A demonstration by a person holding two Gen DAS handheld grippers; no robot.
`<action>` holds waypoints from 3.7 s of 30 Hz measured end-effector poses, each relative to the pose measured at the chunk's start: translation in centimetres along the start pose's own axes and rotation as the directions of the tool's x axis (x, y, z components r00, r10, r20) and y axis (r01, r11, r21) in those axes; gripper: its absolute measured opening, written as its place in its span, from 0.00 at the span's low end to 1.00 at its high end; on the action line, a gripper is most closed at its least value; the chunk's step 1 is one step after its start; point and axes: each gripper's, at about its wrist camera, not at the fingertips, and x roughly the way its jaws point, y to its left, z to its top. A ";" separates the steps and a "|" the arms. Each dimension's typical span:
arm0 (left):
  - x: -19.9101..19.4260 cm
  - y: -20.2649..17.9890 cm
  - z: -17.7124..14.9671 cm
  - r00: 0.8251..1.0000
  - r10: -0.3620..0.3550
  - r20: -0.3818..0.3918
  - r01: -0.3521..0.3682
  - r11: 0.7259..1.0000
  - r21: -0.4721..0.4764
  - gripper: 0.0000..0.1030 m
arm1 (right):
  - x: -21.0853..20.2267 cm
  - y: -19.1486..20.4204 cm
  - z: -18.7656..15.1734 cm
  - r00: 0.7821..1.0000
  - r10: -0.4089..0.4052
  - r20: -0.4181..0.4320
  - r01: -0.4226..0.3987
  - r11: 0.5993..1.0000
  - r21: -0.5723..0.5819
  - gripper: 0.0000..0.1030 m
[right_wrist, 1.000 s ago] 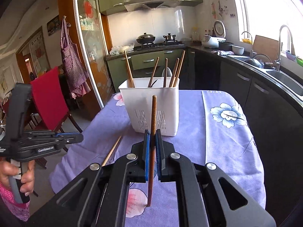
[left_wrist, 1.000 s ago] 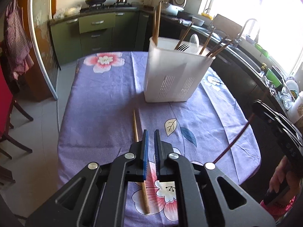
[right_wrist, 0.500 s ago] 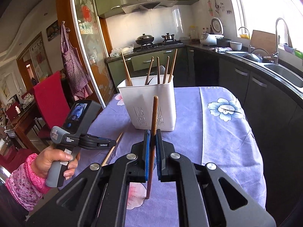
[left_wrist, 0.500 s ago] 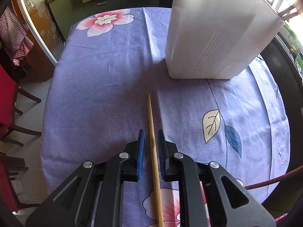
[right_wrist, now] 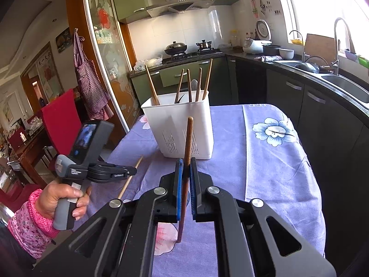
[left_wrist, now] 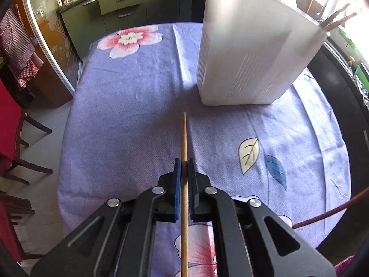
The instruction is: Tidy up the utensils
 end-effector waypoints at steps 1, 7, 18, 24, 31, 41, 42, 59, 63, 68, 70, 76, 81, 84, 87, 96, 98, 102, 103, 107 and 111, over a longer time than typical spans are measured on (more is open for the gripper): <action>-1.5 0.0 -0.3 0.999 -0.006 0.036 0.005 1.000 0.003 0.05 | 0.0 -0.1 0.0 1.000 -0.001 0.000 0.001 1.000 0.001 0.07; -10.1 0.1 -3.0 0.972 -0.053 0.227 0.047 0.998 0.031 0.05 | -0.2 0.1 -0.3 1.000 0.000 0.001 0.000 1.000 -0.003 0.07; -16.7 -0.4 -8.1 0.924 -0.056 0.379 0.024 0.996 0.090 0.05 | -0.7 1.0 -0.8 1.000 -0.007 0.002 0.007 1.000 -0.024 0.07; -17.1 -0.4 -8.6 0.921 -0.057 0.385 0.025 0.996 0.087 0.05 | -0.9 1.0 -0.9 1.000 -0.009 0.004 0.009 1.000 -0.024 0.07; -17.5 -0.6 -8.4 0.916 -0.055 0.397 0.018 0.995 0.096 0.05 | -1.0 1.0 -0.9 1.000 -0.008 0.006 0.008 1.000 -0.021 0.07; -17.2 -1.0 -7.2 0.920 -0.075 0.384 0.035 0.993 0.108 0.05 | -1.3 1.4 -0.2 1.000 0.007 0.015 -0.007 0.999 -0.035 0.07; -17.3 -1.1 -7.0 0.919 -0.079 0.387 0.038 0.993 0.113 0.05 | -1.4 1.5 0.1 1.000 0.008 0.020 -0.007 0.999 -0.039 0.07; -22.2 -2.5 2.5 0.860 -0.167 0.482 0.099 0.982 0.162 0.05 | -3.1 5.8 13.5 0.976 0.088 0.201 -0.059 0.987 -0.148 0.07; -24.3 -2.8 5.7 0.814 -0.180 0.552 0.103 0.980 0.167 0.05 | -2.7 6.4 18.1 0.958 0.092 0.273 -0.051 0.987 -0.153 0.07; -25.3 -3.1 9.8 0.762 -0.172 0.624 0.093 0.983 0.158 0.05 | -0.1 6.0 22.0 0.950 0.068 0.306 -0.024 0.989 -0.146 0.07; -24.6 -3.3 11.5 0.756 -0.165 0.634 0.087 0.985 0.152 0.05 | 1.7 5.7 23.1 0.953 0.048 0.298 -0.005 0.990 -0.143 0.07; -19.3 -3.8 15.4 0.798 -0.151 0.583 0.085 0.987 0.140 0.05 | 7.4 3.9 23.8 0.973 0.030 0.228 -0.001 0.992 -0.123 0.07; -15.3 -3.3 16.3 0.844 -0.142 0.517 0.090 0.988 0.123 0.05 | 11.0 2.9 22.8 0.986 0.029 0.166 -0.009 0.993 -0.119 0.07; -13.6 -3.1 16.0 0.864 -0.127 0.487 0.076 0.989 0.123 0.06 | 12.4 2.8 22.0 0.991 0.031 0.133 -0.014 0.993 -0.121 0.07; -12.5 -2.8 15.6 0.877 -0.118 0.465 0.066 0.990 0.128 0.19 | 13.1 2.7 20.8 0.993 0.032 0.113 -0.018 0.993 -0.120 0.07; -15.0 -2.2 11.8 0.863 -0.126 0.489 0.081 0.991 0.111 0.42 | 8.7 3.9 19.1 0.985 0.044 0.167 -0.019 0.989 -0.146 0.09; -16.1 -2.3 10.2 0.853 -0.123 0.507 0.078 0.991 0.109 0.43 | 6.8 4.1 18.4 0.982 0.043 0.184 -0.015 0.988 -0.152 0.09; -17.8 -2.3 6.4 0.835 -0.117 0.538 0.075 0.992 0.100 0.47 | 3.3 3.5 15.6 0.979 0.029 0.200 -0.001 0.990 -0.140 0.20; -18.0 -2.3 5.3 0.833 -0.118 0.541 0.080 0.992 0.094 0.49 | 2.5 3.3 14.6 0.980 0.024 0.198 0.004 0.991 -0.135 0.24; -18.1 -2.0 0.8 0.828 -0.114 0.549 0.091 0.993 0.069 0.60 | -0.1 2.2 9.5 0.985 0.009 0.174 0.009 0.995 -0.101 0.42; -17.9 -1.5 -3.2 0.816 -0.069 0.573 0.062 0.998 0.031 0.78 | -1.8 1.4 4.1 0.990 -0.013 0.144 0.023 0.997 -0.070 0.55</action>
